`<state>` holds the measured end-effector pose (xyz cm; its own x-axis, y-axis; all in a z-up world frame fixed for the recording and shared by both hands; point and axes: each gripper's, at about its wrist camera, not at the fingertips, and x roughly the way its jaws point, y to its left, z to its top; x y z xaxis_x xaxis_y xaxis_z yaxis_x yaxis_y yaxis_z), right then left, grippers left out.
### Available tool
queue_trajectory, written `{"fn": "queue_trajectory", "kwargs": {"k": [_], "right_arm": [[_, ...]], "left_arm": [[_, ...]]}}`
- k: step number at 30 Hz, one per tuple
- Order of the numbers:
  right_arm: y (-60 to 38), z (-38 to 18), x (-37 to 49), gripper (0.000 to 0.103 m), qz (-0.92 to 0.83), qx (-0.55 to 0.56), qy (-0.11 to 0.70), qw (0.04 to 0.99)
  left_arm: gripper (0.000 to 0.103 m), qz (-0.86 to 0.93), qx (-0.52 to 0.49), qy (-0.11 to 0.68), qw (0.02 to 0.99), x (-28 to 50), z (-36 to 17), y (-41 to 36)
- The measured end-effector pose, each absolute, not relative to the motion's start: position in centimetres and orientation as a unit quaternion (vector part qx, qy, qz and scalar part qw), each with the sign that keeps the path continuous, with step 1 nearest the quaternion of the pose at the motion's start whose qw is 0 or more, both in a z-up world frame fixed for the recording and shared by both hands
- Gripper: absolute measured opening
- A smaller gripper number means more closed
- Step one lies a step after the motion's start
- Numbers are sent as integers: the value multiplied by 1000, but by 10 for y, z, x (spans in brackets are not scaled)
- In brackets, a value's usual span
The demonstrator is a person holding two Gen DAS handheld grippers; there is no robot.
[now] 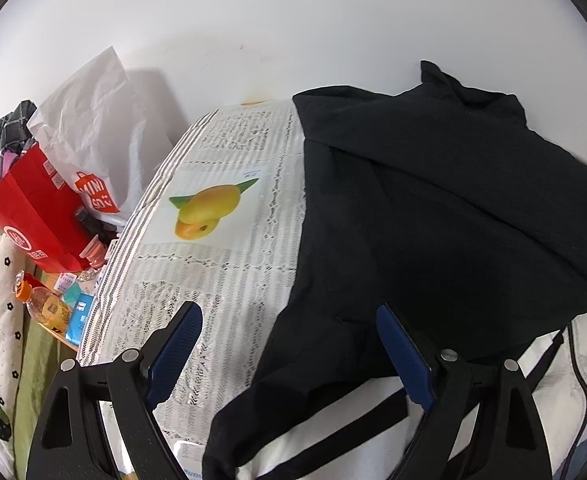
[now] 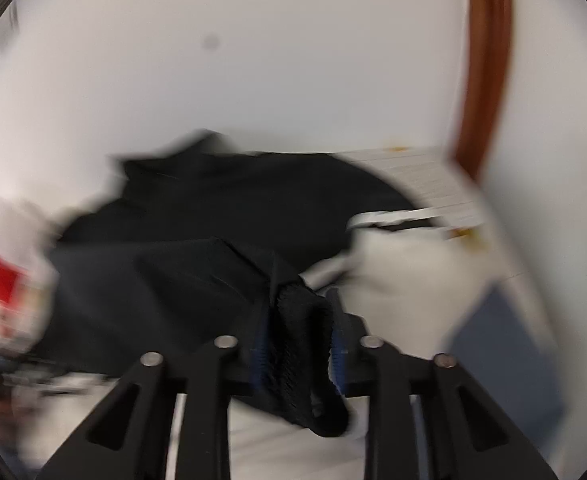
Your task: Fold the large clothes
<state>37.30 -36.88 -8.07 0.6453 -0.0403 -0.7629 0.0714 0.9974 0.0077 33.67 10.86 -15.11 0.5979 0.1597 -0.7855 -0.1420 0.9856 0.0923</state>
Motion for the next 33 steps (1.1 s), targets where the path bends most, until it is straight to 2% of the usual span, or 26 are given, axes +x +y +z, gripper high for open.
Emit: {"fn": "queue_trajectory", "kwargs": {"k": [5,7,11,13,17,23,25,28,33], "right_arm": [[-359,-82,362,37,-21,-1,388,922],[-351,-81,358,45,-18,-15,375,927],[-346,-87,357,52,-40,-64,354,932],[-358,-92,359,52,-92,-86,363,923],[-391,-86,343,52,-96,-50,368,924],[-385,-108,305,60,-44,-87,411,907],[-369,-127,299,69,-33,-135,423,896],[-356,-150,305,69,-61,-183,425,884],[-360,-168,332,68,-94,-188,439,873]], "left_arm": [[88,74,25,434,898,336,-146,99],[88,72,28,432,899,336,-144,95],[88,68,28,436,897,337,-145,92],[88,66,30,436,897,336,-144,91],[88,62,29,433,899,335,-142,89],[88,56,27,437,897,333,-143,82],[88,55,31,441,895,332,-145,79],[88,57,41,441,895,330,-145,76],[88,66,54,439,894,331,-151,76]]}}
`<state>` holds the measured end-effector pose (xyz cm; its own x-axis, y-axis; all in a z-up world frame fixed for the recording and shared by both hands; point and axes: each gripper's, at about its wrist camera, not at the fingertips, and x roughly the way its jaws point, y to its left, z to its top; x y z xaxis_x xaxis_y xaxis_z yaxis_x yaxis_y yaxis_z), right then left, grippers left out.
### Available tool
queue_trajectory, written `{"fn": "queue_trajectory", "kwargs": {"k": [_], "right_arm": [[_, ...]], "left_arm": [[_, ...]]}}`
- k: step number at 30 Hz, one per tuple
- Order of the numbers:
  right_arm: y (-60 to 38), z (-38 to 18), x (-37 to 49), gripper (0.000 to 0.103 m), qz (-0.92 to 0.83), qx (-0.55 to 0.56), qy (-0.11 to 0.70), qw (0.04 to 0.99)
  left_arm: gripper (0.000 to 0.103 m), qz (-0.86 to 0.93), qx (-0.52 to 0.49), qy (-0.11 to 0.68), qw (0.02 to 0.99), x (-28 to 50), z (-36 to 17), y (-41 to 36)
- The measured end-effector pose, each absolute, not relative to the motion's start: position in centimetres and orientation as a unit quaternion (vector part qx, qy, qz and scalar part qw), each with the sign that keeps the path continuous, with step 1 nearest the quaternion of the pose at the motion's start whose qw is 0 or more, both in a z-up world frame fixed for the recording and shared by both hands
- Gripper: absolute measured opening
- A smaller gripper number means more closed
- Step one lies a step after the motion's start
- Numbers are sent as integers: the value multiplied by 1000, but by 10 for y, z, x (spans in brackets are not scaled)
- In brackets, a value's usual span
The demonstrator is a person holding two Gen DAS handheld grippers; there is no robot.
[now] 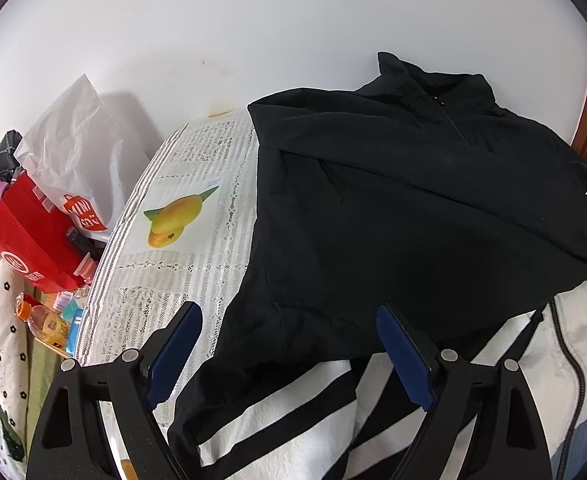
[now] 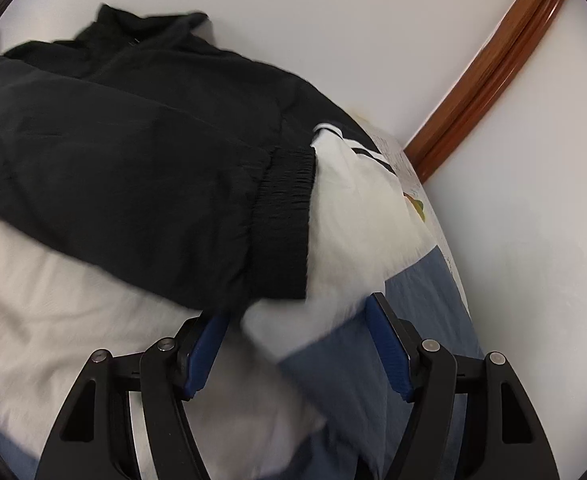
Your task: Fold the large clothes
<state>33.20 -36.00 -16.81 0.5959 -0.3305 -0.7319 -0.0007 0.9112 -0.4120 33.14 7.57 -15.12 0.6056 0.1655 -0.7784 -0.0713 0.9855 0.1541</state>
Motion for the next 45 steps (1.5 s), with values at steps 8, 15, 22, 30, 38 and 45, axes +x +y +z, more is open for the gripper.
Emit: {"fn": "queue_trajectory", "kwargs": {"k": [8,15,22,30,38,45], "right_arm": [[-426,-147,330,12,-102,-42,430,896],[-483,-128,311,12,-103,103,401,904],[-456,-111,290,46,-100,67,413,903],[-485,-84,213,62,-152,50,388,908],[-554,-116,125,62,-213,110,421,875],[-583,-151,104,62,-199,168,432,864]], "left_arm": [[88,74,32,463,882,336,-169,87],[88,70,38,462,884,334,-167,84],[88,56,42,452,889,321,-151,79],[88,51,23,428,902,296,-127,76],[88,31,17,421,907,265,-109,57],[88,29,22,419,907,240,-103,49]]}}
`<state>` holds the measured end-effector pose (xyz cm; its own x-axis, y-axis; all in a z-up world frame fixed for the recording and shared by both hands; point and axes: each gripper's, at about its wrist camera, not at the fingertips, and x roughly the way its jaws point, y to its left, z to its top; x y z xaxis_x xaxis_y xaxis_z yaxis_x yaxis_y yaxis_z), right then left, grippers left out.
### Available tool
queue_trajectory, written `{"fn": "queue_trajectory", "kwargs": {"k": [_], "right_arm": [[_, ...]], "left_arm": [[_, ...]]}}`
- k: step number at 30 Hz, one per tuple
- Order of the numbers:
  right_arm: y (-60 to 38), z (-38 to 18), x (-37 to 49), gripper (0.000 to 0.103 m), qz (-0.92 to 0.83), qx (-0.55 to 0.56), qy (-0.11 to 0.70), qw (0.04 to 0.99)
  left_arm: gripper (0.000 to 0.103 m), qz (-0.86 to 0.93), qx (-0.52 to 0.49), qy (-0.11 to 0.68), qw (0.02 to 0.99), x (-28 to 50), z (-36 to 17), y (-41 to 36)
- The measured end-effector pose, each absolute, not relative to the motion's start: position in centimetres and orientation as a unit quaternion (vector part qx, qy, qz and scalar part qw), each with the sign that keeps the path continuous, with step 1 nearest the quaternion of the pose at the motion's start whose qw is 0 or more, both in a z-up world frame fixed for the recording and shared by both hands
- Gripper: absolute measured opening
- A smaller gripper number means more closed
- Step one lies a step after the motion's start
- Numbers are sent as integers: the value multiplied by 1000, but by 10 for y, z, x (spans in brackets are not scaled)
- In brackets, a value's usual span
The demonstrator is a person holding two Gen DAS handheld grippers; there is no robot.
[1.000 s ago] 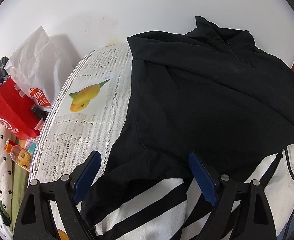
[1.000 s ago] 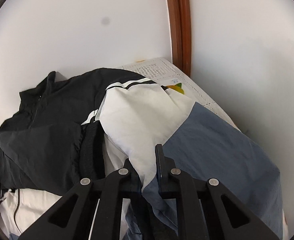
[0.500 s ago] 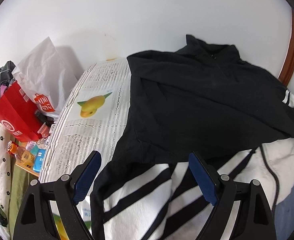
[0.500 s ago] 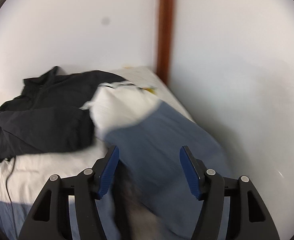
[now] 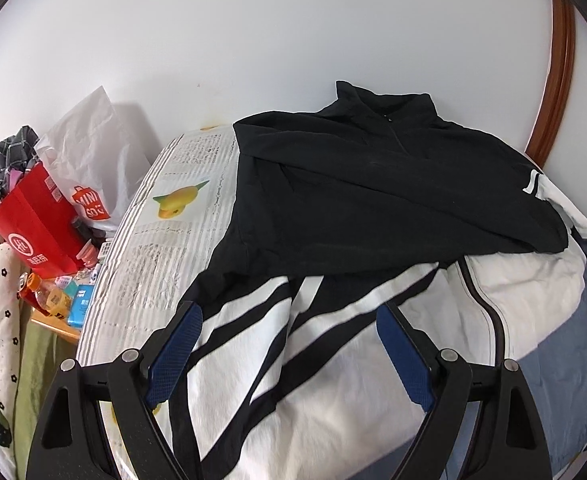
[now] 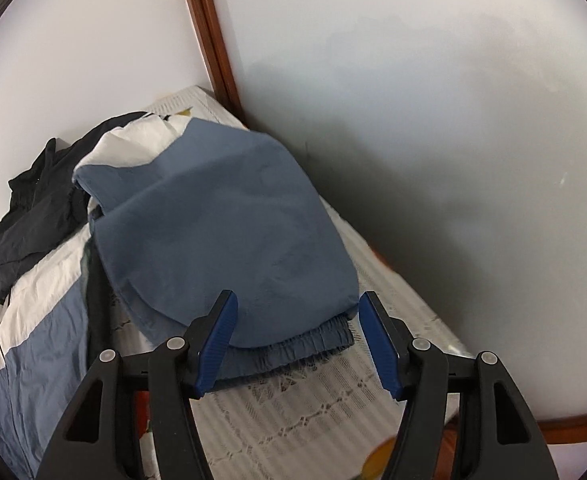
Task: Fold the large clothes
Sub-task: 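Lift the blue sleeve with the right gripper and grip its cuff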
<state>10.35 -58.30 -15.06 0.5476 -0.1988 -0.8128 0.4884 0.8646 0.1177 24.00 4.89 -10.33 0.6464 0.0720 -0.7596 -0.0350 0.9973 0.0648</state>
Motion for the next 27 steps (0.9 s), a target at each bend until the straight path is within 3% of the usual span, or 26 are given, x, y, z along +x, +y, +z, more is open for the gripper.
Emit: {"fn": "queue_trajectory", "kwargs": {"k": [8,9,10,13,21,27], "right_arm": [[-587,-177,114,62,-213,163,430,862],[-582,-178,115,54,-216,147,430,864],[-579,-177,116,36,-217,136,430,866],[-570,-168,115,10,-218,118,425,871],[-532,-84,116,8,-193,85,346,914],[-448,-16,161,8,-109,40,295,949]], "left_arm": [[88,44,11,426,904,229,-109,59],[88,46,10,428,903,228,-111,60],[88,47,10,429,902,227,-112,61],[88,49,12,430,902,222,-115,64],[88,53,15,435,899,210,-122,82],[88,61,2,436,898,201,-125,107]]}}
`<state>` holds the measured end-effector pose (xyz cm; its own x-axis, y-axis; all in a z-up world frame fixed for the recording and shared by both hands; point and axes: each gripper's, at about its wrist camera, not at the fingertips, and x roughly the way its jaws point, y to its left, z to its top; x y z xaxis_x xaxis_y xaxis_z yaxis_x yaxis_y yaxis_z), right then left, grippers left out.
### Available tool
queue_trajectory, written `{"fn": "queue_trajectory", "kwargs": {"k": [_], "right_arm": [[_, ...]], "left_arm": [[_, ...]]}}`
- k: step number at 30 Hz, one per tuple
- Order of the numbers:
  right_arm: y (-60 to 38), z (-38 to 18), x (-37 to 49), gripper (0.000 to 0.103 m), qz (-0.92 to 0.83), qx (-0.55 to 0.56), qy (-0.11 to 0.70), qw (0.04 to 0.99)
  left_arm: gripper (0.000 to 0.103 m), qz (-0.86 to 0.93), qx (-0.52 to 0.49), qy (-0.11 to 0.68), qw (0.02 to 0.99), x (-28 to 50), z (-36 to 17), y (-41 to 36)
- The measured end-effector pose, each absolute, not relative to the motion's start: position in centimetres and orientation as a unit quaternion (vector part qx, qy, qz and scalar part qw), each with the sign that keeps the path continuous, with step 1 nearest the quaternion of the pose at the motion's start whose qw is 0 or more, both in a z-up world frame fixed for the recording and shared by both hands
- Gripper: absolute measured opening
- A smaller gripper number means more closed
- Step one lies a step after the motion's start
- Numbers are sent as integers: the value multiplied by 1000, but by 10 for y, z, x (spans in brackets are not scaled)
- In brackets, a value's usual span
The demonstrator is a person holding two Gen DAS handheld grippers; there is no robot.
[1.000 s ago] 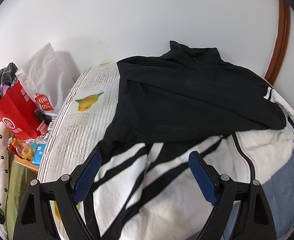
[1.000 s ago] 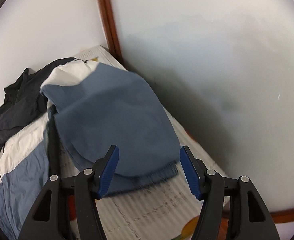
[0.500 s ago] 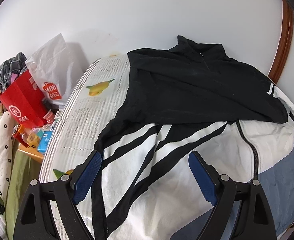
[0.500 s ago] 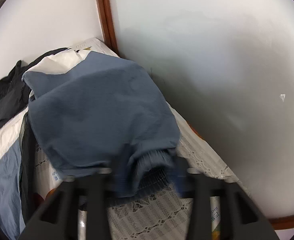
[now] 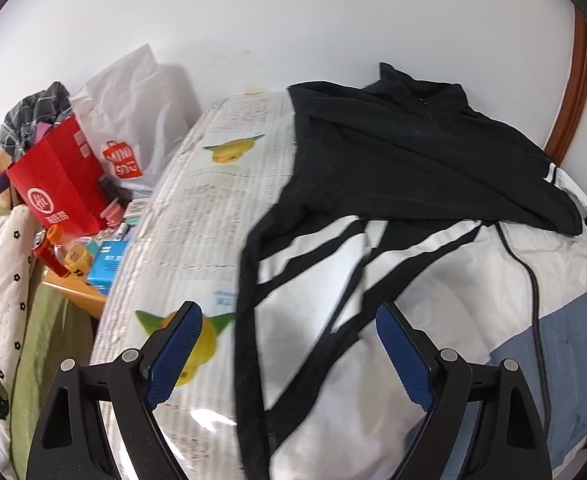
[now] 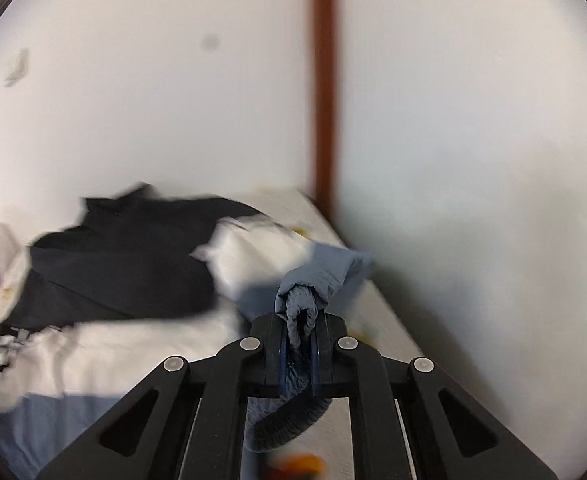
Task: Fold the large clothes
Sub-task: 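Lift the blue sleeve with the right gripper and grip its cuff, then fold the blue sleeve across the jacket front with the right gripper and release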
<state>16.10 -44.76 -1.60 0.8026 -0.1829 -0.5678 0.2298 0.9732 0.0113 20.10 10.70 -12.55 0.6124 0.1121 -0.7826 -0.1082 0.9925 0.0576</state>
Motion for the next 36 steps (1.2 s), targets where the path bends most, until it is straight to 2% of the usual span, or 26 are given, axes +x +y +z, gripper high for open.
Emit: {"fn": "queue_trajectory", "kwargs": {"k": [8,16,24,27,29,30,31,34,36], "right_arm": [[-310,6,245,8,16,9,286,958],[-167,-34,314,8,132,-18,331,934],[-91,-62,355,9,197,-14,353,915],[-78,-73,366,14,211,-13,365,907],[-76,-80,371,33,215,-12,372,903],[-77,-81,372,51,216,-11,376,901],[-82,-81,371,63,212,-9,373,903],[-104,-73,359,71,189,-6,349,918],[-126,-68,351,71,177,-7,350,920]], "left_arm": [[88,74,7,434,898,205,-126,141],[88,69,-20,427,902,217,-128,169],[88,54,-36,428,901,231,-133,173],[88,52,-45,427,901,236,-134,171],[88,53,-48,426,902,239,-134,168],[88,52,-49,426,902,240,-134,166],[88,52,-50,426,902,241,-134,164],[88,43,-44,422,904,245,-131,154],[88,39,-37,425,903,247,-128,145]]}}
